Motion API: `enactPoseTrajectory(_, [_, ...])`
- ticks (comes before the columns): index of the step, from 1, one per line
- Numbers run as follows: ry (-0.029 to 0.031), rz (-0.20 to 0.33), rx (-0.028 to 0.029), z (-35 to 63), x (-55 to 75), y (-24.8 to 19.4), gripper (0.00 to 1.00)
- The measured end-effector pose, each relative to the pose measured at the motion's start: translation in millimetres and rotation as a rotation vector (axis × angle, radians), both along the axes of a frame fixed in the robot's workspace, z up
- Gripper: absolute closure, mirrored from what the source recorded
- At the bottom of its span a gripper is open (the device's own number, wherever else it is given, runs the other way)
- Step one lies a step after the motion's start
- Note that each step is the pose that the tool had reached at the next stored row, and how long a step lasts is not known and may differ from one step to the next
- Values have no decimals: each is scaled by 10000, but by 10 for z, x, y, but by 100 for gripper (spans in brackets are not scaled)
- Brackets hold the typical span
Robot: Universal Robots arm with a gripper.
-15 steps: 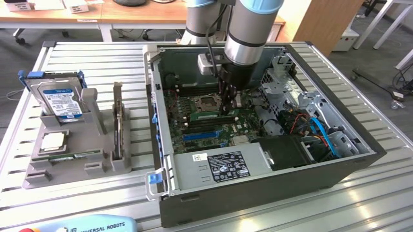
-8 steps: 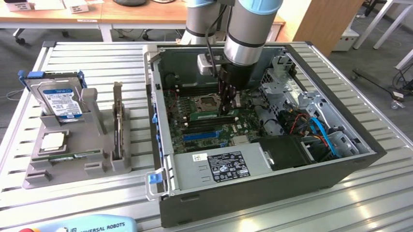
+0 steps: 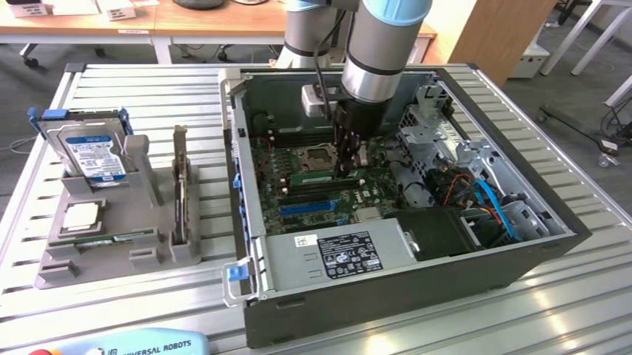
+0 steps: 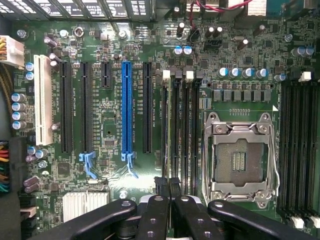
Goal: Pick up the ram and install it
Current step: 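Insert the ram into the slot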
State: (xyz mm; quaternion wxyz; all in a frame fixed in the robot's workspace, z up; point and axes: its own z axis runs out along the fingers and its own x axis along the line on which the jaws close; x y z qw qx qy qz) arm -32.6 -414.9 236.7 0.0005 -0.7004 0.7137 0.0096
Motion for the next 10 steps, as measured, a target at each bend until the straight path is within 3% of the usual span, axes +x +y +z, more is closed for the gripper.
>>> enactPoseTrajectory(10, [1,-13,-1,-33,0,0,88])
